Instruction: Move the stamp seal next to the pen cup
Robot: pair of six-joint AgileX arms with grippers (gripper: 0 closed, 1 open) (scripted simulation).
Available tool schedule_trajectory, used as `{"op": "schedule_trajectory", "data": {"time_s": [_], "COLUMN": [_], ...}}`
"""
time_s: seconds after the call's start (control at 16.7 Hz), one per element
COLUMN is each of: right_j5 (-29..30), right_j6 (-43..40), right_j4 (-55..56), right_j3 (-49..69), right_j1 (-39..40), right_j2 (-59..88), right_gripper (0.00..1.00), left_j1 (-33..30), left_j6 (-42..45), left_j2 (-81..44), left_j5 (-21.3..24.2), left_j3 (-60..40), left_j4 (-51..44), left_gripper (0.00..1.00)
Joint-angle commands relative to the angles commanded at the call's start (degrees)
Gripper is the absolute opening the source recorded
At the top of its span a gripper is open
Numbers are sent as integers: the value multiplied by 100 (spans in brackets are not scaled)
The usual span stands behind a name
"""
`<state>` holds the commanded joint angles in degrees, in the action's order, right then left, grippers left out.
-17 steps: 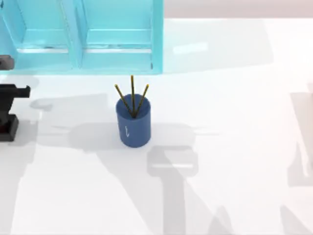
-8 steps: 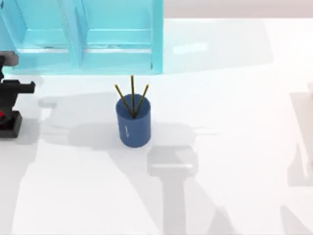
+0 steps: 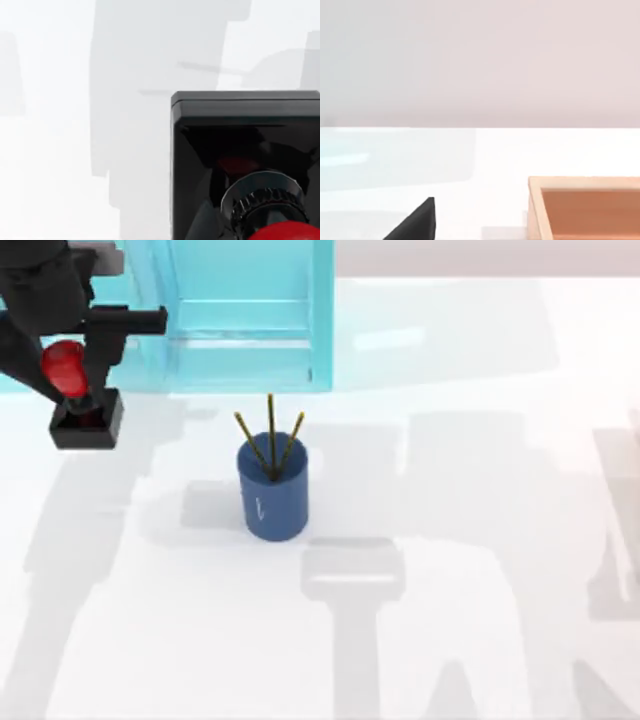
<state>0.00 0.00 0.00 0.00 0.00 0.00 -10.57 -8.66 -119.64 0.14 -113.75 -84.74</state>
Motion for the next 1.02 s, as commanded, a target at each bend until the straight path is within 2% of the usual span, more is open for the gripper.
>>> {"op": "schedule_trajectory", "data": {"time_s": [0.18,0.54,1.02], "right_j5": [0,0,0], "right_j6": [0,0,0], "right_j4": [0,0,0], "right_j3": [0,0,0], "right_j1": [0,0,0], "right_j2": [0,0,0], "right_gripper": [100,100,100], "left_j1": [-356,-411,-1152], "left_j6": [-366,-447,-1184], "left_j2": [63,60,103], "left_j5": [-1,3,22], "left_j3": [-429,-451,-496], "left_j4": [-434,-448,-532], "left_gripper": [0,0,0]}}
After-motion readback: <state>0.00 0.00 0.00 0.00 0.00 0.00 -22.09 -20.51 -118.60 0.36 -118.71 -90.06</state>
